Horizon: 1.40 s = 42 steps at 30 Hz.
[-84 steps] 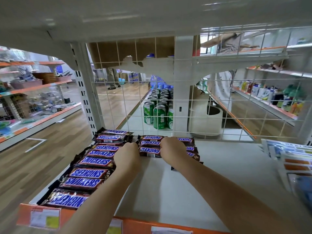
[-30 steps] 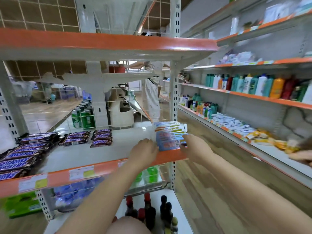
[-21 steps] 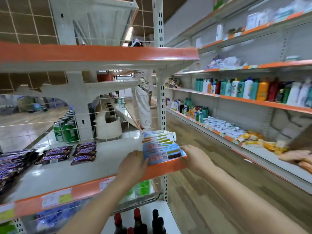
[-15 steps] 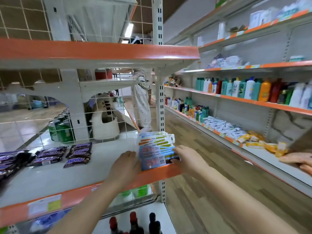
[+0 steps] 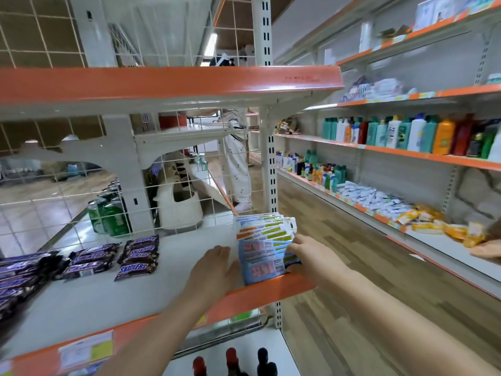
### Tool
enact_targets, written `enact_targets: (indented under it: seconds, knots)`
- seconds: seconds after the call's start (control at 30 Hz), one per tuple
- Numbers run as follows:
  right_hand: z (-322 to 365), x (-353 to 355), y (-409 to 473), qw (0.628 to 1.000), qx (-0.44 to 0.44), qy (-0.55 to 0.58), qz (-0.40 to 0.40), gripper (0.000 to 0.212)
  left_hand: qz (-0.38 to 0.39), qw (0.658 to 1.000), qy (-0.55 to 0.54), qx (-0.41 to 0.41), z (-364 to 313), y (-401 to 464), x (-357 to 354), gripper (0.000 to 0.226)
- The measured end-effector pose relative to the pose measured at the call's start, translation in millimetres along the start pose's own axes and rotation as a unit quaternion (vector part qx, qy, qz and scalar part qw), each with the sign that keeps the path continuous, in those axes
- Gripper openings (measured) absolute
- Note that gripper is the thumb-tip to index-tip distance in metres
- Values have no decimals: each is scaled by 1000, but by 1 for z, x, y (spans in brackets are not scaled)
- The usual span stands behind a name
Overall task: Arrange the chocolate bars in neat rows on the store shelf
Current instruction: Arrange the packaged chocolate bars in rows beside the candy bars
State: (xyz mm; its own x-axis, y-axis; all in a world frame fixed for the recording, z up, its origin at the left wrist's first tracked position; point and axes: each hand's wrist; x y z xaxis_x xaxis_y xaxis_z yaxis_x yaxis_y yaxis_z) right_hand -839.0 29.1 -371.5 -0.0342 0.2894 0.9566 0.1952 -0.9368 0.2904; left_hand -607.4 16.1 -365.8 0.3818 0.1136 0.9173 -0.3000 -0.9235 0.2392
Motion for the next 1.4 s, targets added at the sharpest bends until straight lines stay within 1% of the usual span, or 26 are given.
enact_targets:
  seconds: [0.07, 0.1, 0.2, 0.23, 0.3, 0.37, 0.57, 0.67, 0.8, 0.9, 0.93, 1.0, 1.1, 1.13, 1.17, 1.2, 1.23, 1.27, 1.33, 1.4]
  knots:
    - [4, 1, -2, 1000, -12, -2, -14, 33, 11, 1000, 1, -16, 3, -4, 3, 78]
    - [7, 4, -4, 1000, -19, -11, -22, 32, 11, 1000, -2, -22, 6, -6, 5, 81]
    - [13, 9, -9, 999, -36, -26, -15, 30, -6, 999, -21, -27, 14, -11, 12, 48]
    - [15, 11, -9, 999, -39, -33, -12, 30, -11, 999, -28, -31, 15, -13, 15, 44]
    - [17, 18, -7, 998, -38, -50, 9, 28, -20, 999, -27, -35, 18, -17, 20, 44]
    - [19, 23, -5, 997, -36, -56, 25, 20, -27, 998, -24, -43, 22, -21, 24, 44]
    - [25, 32, -1, 995, -65, 21, 69, 22, -30, 997, -52, -43, 44, -21, 34, 48]
    - [35, 46, 10, 999, -37, 8, 35, 12, -35, 995, -81, -35, 52, -23, 40, 49]
    - [58, 70, 35, 999, -17, 36, -31, 11, -30, 994, -105, -20, 64, -28, 46, 50]
    - [76, 79, 54, 992, -22, 112, -52, 13, -55, 983, -176, 17, 78, -26, 49, 48]
    - [82, 81, 58, 990, -24, 131, -52, 13, -65, 972, -221, 43, 81, -26, 50, 47]
    - [92, 82, 65, 987, -22, 151, -42, 10, -89, 936, -328, 95, 85, -20, 52, 39]
    - [107, 80, 72, 979, 9, 202, -25, 10, -81, 910, -380, 144, 90, -10, 57, 22]
    - [110, 79, 75, 977, 21, 213, -19, 10, -76, 886, -433, 152, 91, -8, 59, 12]
    - [112, 76, 77, 974, 30, 225, -12, 10, -69, 847, -504, 152, 90, -7, 61, 4]
    - [113, 75, 80, 971, 38, 235, -7, 10, -64, 807, -569, 147, 89, -7, 62, 3]
    - [113, 73, 82, 969, 46, 241, -5, 10, -57, 776, -613, 140, 86, -8, 64, 5]
    - [112, 72, 84, 968, 52, 246, -5, 9, -50, 761, -634, 129, 82, -10, 65, 5]
    - [110, 71, 87, 966, 58, 251, -8, 7, -44, 751, -648, 116, 79, -8, 62, 7]
    - [108, 68, 89, 964, 58, 258, -5, 9, -55, 728, -673, 118, 76, -6, 60, 8]
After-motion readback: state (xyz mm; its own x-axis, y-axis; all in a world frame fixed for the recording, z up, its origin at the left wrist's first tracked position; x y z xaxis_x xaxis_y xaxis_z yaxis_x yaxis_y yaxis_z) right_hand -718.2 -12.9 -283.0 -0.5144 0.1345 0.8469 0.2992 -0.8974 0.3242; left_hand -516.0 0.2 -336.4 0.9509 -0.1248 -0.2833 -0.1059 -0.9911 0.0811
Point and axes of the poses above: each hand's wrist, its own y-axis towards the middle knuckle, its own x-axis out of the back of the hand, z = x × y, and after that the axes turned 8 degrees about -y, right-handed
